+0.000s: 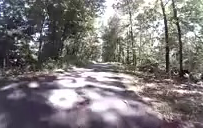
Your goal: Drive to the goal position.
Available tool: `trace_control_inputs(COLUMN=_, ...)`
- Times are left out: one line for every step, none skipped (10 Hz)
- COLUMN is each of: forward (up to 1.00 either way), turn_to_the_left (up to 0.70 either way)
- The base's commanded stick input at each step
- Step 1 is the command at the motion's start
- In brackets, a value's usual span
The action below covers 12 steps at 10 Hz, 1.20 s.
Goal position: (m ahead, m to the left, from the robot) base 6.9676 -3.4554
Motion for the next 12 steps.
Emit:
trace_control_inputs(forward=0.45, turn_to_the_left=0.00)
trace_control_inputs(forward=0.45, turn_to_the_left=0.00)
trace_control_inputs(forward=0.45, turn_to_the_left=0.00)
trace_control_inputs(forward=0.45, turn_to_the_left=0.00)
trace_control_inputs(forward=0.45, turn_to_the_left=0.00)
trace_control_inputs(forward=0.45, turn_to_the_left=0.00)
trace_control_inputs(forward=0.45, turn_to_the_left=0.00)
trace_control_inputs(forward=0.45, turn_to_the_left=0.00)
trace_control_inputs(forward=0.45, turn_to_the_left=0.00)
trace_control_inputs(forward=0.45, turn_to_the_left=0.00)
trace_control_inputs(forward=0.45, turn_to_the_left=0.00)
trace_control_inputs(forward=0.45, turn_to_the_left=0.00)
